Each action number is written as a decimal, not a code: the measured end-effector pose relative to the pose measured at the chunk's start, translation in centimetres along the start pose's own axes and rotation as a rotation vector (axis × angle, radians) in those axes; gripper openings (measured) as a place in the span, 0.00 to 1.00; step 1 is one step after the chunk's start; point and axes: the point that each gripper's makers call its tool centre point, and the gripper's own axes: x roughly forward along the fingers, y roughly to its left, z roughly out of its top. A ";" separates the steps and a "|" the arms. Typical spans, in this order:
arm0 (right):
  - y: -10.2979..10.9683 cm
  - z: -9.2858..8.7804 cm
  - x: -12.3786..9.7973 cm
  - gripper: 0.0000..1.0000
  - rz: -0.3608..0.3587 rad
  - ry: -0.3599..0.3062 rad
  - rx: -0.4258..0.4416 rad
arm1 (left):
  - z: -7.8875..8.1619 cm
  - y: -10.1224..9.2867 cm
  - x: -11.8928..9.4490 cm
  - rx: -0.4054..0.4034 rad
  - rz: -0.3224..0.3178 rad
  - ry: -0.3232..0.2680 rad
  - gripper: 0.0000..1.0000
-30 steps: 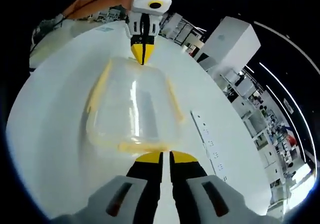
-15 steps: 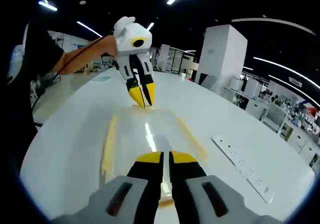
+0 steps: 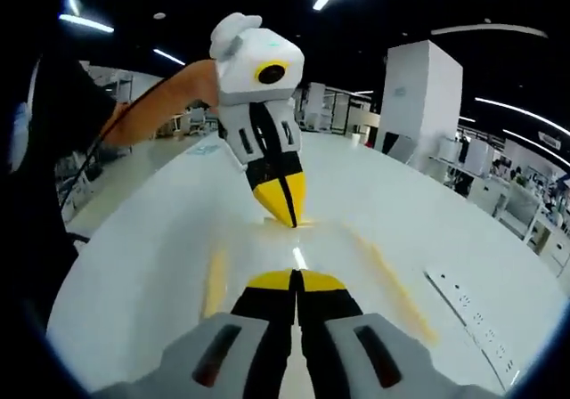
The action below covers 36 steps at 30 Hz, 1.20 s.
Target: Snap each plastic latch of the storage box into its locked position after aligning the lid with the box until every specified latch is closed and the lid sits flush.
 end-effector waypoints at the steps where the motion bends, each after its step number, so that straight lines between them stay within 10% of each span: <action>1: -0.1 0.0 0.0 0.00 -0.005 0.005 -0.009 | 0.1 0.0 0.0 -0.004 0.002 0.002 0.00; 4: -0.1 -0.2 -0.2 0.00 -0.006 0.005 0.036 | 0.0 0.1 0.0 -0.013 0.008 0.003 0.00; 5: 0.0 0.0 -0.2 0.00 -0.020 -0.011 0.044 | -2.4 0.5 -0.8 -0.035 0.035 0.136 0.00; 6: 0.0 -0.4 -0.3 0.00 -0.018 0.008 0.033 | -1.8 0.8 0.4 -0.036 0.047 0.035 0.00; 9: 0.3 -0.5 -0.5 0.00 -0.027 0.019 0.022 | -1.4 0.9 0.3 -0.071 0.025 -0.017 0.00; 26: 0.2 -0.3 -0.6 0.00 -0.060 -0.003 0.034 | -0.8 0.7 0.0 -0.075 0.048 -0.020 0.00; 29: -0.3 -0.9 -2.0 0.00 -0.087 0.026 -0.040 | -0.7 1.2 -1.1 -0.129 0.056 -0.081 0.00; 36: -5.7 -4.0 -8.3 0.00 -0.274 0.031 0.109 | -1.6 3.0 -2.0 -0.108 0.112 -0.030 0.00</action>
